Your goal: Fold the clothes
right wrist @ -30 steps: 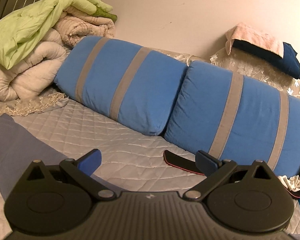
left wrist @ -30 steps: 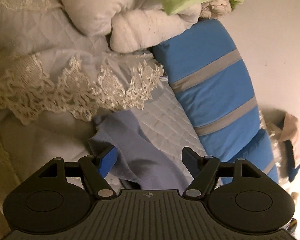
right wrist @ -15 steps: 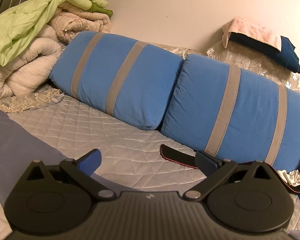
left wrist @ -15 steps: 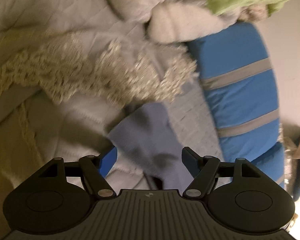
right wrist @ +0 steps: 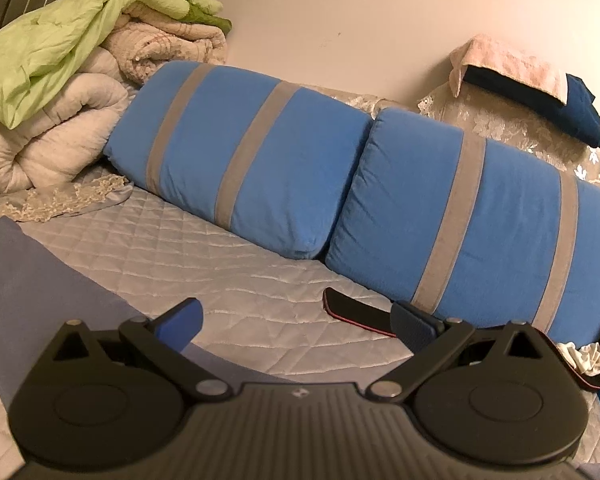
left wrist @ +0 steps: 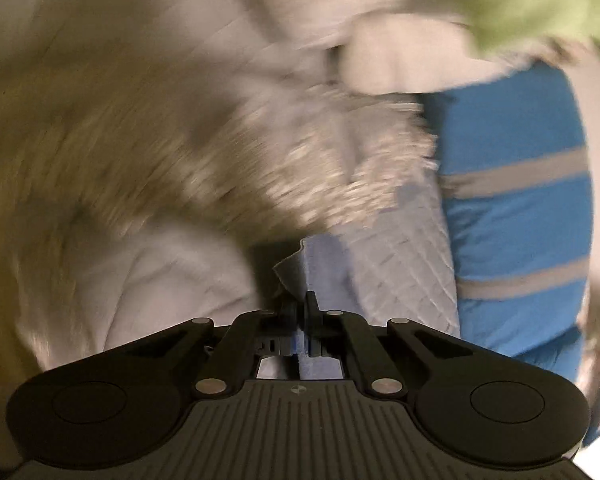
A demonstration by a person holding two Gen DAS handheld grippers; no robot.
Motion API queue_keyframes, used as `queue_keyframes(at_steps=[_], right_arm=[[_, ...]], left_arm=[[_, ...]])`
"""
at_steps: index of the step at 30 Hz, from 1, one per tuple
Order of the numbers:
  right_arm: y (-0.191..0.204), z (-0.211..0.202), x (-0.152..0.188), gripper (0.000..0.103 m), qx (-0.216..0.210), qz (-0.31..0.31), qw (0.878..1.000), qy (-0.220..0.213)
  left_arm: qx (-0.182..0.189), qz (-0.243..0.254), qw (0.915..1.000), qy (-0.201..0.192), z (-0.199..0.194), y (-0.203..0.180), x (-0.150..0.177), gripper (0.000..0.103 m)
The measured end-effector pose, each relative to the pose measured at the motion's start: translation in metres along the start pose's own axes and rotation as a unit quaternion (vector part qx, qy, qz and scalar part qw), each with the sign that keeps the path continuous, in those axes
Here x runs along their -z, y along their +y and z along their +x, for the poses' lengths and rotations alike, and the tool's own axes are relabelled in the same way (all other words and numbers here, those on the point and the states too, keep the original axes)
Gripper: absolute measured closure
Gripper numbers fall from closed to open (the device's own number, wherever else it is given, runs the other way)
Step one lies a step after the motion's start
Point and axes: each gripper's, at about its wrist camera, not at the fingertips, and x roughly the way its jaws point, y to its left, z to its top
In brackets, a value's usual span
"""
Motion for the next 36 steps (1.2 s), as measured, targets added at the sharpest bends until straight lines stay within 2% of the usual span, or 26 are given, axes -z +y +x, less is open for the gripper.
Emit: queue_keyframes(at_steps=[3,4,7,8,9,10,12,14,15,17,20,22,30,36], right_arm=[[0.000,0.000,0.001,0.000,0.000,-0.001,1.000,0.002],[0.000,0.000,0.001,0.000,-0.001,-0.001,1.000,0.002],[-0.001,-0.001,0.000,0.000,0.001,0.001,1.000,0.000],[-0.002,0.000,0.000,0.000,0.001,0.002,1.000,0.000],[-0.002,0.000,0.000,0.000,0.002,0.003,1.000,0.001],[-0.002,0.000,0.000,0.000,0.003,0.003,1.000,0.001],[-0.002,0.000,0.000,0.000,0.001,0.003,1.000,0.002],[-0.001,0.000,0.000,0.000,0.000,0.001,1.000,0.001],[-0.001,0.000,0.000,0.000,-0.001,0.000,1.000,0.001],[0.000,0.000,0.000,0.000,-0.001,-0.002,1.000,0.001],[0.002,0.000,0.000,0.000,-0.001,-0.006,1.000,0.002],[0.003,0.000,0.000,0.000,0.000,-0.010,1.000,0.002],[0.004,-0.003,0.000,0.000,-0.004,-0.011,1.000,0.000],[0.010,-0.007,0.001,0.000,-0.012,-0.022,1.000,-0.003]], left_arm=[[0.025,0.099,0.9946,-0.022,-0.006,-0.038,-0.010,0.101],[0.043,0.133,0.9899,-0.026,-0.008,-0.049,-0.012,0.101],[0.129,0.215,0.9676,-0.033,-0.018,-0.064,-0.019,0.100],[0.134,0.227,0.9639,-0.034,-0.019,-0.062,-0.021,0.100],[0.104,0.227,0.9679,-0.027,-0.015,-0.056,-0.022,0.099],[0.063,0.221,0.9731,-0.013,-0.006,-0.047,-0.025,0.099],[-0.017,0.205,0.9786,0.016,0.011,-0.027,-0.030,0.099],[-0.064,0.174,0.9824,0.024,0.018,-0.004,-0.034,0.096],[-0.074,0.159,0.9843,0.021,0.017,0.005,-0.035,0.093],[-0.067,0.135,0.9885,0.007,0.009,0.016,-0.034,0.071],[-0.037,0.132,0.9906,-0.003,-0.003,0.013,-0.031,0.056],[-0.018,0.133,0.9910,0.004,-0.006,0.007,-0.028,0.051],[0.015,0.071,0.9967,0.038,0.011,0.017,-0.010,0.051],[0.078,-0.011,0.9966,0.024,0.023,0.046,-0.006,0.050]])
